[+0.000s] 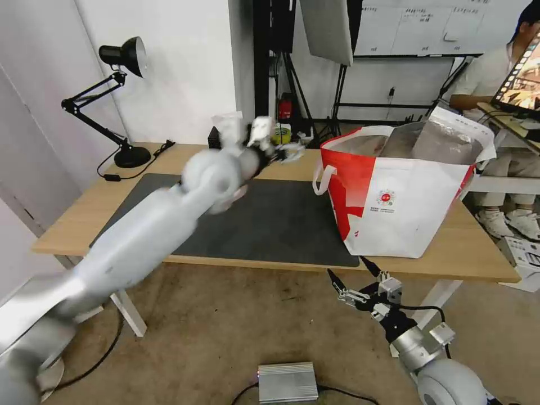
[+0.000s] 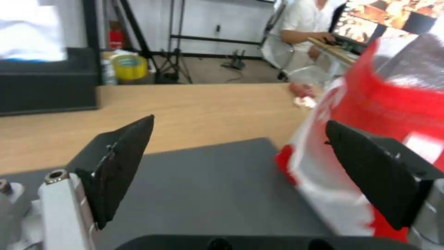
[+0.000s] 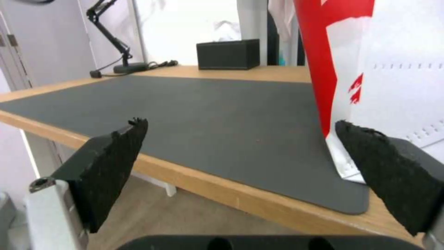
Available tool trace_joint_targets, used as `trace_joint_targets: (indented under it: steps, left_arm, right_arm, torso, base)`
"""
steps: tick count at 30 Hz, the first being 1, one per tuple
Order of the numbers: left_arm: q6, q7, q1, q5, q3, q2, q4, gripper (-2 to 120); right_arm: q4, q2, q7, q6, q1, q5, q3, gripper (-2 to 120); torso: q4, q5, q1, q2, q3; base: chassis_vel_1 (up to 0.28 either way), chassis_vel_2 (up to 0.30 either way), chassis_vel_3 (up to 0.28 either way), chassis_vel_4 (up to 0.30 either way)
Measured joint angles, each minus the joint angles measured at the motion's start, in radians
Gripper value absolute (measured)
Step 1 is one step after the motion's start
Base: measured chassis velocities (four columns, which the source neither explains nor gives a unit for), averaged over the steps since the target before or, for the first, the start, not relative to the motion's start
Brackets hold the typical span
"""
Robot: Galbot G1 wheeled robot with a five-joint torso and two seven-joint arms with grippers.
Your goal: Pick up the trash from the table and place it into the takeout bag.
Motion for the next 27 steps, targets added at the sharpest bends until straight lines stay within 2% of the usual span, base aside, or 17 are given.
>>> trace_joint_targets:
  steps: [2,4,5,6,8,10,13,14,17,18,21,22,24,25,27]
  left_arm:
    - [-0.016,0.033,0.091,0.024,-0.060,0.059,-0.036,100]
    - [-0.022,0.044,0.124,0.032,-0.082,0.077,-0.046,100]
    - [-0.030,0.057,0.188,0.041,-0.129,0.106,-0.070,100]
    - [-0.030,0.057,0.188,0.041,-0.129,0.106,-0.070,100]
    - [-0.043,0.077,0.278,0.055,-0.201,0.143,-0.099,100]
    - [-0.049,0.085,0.307,0.059,-0.221,0.151,-0.105,100]
    - [-0.115,0.141,0.466,0.127,-0.314,0.191,-0.118,100]
    - [-0.115,0.141,0.466,0.127,-0.314,0.191,-0.118,100]
    - [-0.205,0.194,0.600,0.208,-0.374,0.193,-0.117,100]
    - [-0.205,0.194,0.600,0.208,-0.374,0.193,-0.117,100]
    - [-0.301,0.249,0.703,0.322,-0.435,0.184,-0.110,100]
    - [-0.301,0.249,0.703,0.322,-0.435,0.184,-0.110,100]
    - [-0.353,0.258,0.776,0.362,-0.496,0.174,-0.117,100]
    - [-0.353,0.258,0.776,0.362,-0.496,0.174,-0.117,100]
    - [-0.394,0.256,0.834,0.387,-0.553,0.162,-0.124,100]
  right_arm:
    - [0.000,0.000,0.000,0.000,0.000,0.000,0.000,100]
    - [0.000,0.000,0.000,0.000,0.000,0.000,0.000,100]
    - [0.000,0.000,0.000,0.000,0.000,0.000,0.000,100]
    - [0.000,0.000,0.000,0.000,0.000,0.000,0.000,100]
    - [0.000,0.000,0.000,0.000,0.000,0.000,0.000,100]
    - [0.000,0.000,0.000,0.000,0.000,0.000,0.000,100]
    - [0.000,0.000,0.000,0.000,0.000,0.000,0.000,100]
    - [0.000,0.000,0.000,0.000,0.000,0.000,0.000,100]
    - [0.000,0.000,0.000,0.000,0.000,0.000,0.000,100]
    - [0.000,0.000,0.000,0.000,0.000,0.000,0.000,100]
    - [0.000,0.000,0.000,0.000,0.000,0.000,0.000,100]
    - [0.000,0.000,0.000,0.000,0.000,0.000,0.000,100]
    - [0.000,0.000,0.000,0.000,0.000,0.000,0.000,100]
    - [0.000,0.000,0.000,0.000,0.000,0.000,0.000,100]
    - [0.000,0.000,0.000,0.000,0.000,0.000,0.000,100]
  torso:
    - [-0.0001,0.0001,0.000,0.000,0.000]
    - [-0.0002,0.0001,0.000,0.000,0.000]
    - [-0.0004,-0.0001,0.000,0.000,0.000]
    - [-0.0004,-0.0001,0.000,0.000,0.000]
    - [0.0001,0.0005,0.000,0.000,0.000]
    - [0.0001,0.0005,0.000,0.000,0.000]
    - [-0.0003,0.0008,0.000,0.000,0.000]
    - [-0.0003,0.0008,0.000,0.000,0.000]
    - [-0.0002,0.0003,0.000,0.000,0.000]
    - [-0.0002,0.0003,0.000,0.000,0.000]
    - [-0.0003,0.0004,0.000,0.000,0.000]
    - [-0.0003,0.0004,0.000,0.000,0.000]
    - [-0.0003,0.0005,0.000,0.000,0.000]
    - [-0.0003,0.0005,0.000,0.000,0.000]
    - [-0.0001,0.0005,0.000,0.000,0.000]
  base:
    - [0.000,0.000,0.000,0.000]
    - [0.000,0.000,0.000,0.000]
    - [0.000,0.000,0.000,0.000]
    - [0.000,0.000,0.000,0.000]
    - [0.000,0.000,0.000,0.000]
    - [0.000,0.000,0.000,0.000]
    - [0.000,0.000,0.000,0.000]
    - [0.000,0.000,0.000,0.000]
    - [0.000,0.000,0.000,0.000]
    - [0.000,0.000,0.000,0.000]
    - [0.000,0.000,0.000,0.000]
    - [0.000,0.000,0.000,0.000]
    - [0.000,0.000,0.000,0.000]
    - [0.000,0.000,0.000,0.000]
    - [0.000,0.000,0.000,0.000]
